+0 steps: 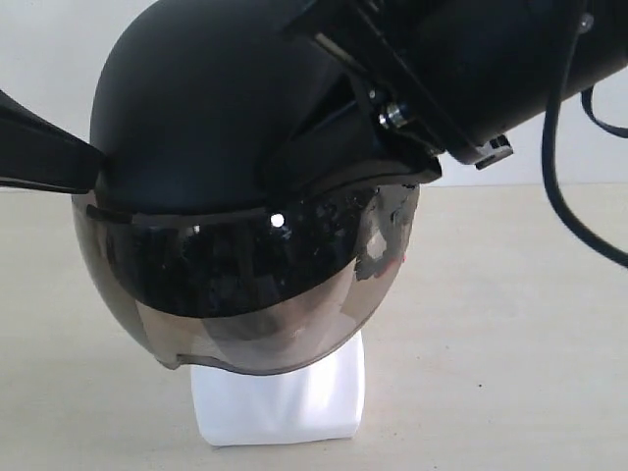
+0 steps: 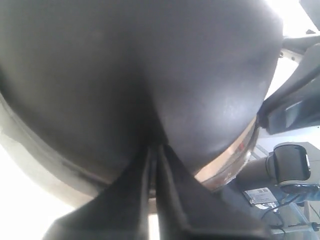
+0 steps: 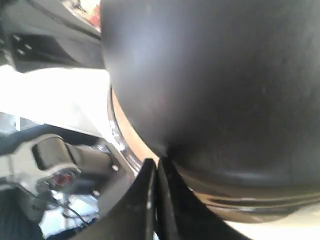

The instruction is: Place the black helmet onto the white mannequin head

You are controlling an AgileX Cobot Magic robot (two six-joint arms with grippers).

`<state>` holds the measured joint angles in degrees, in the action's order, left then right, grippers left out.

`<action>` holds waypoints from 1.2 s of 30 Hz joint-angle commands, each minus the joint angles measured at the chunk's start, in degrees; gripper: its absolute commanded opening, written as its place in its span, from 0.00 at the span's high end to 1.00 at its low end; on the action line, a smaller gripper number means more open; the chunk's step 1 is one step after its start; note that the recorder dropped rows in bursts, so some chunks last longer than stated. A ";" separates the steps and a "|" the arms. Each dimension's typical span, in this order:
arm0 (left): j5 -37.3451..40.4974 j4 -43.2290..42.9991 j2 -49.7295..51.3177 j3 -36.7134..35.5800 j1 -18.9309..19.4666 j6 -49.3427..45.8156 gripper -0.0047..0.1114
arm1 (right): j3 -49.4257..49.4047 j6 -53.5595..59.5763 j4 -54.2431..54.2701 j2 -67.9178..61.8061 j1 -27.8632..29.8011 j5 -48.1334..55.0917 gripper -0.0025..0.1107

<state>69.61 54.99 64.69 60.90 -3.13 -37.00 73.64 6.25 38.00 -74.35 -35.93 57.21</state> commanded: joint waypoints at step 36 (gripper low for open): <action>-4.88 -15.42 6.07 7.48 4.19 6.47 0.92 | -0.94 -19.72 -24.43 6.29 -0.61 -6.62 0.98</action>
<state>65.51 38.67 68.42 68.16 0.89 -29.54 72.87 -14.99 11.58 -68.05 -36.66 51.78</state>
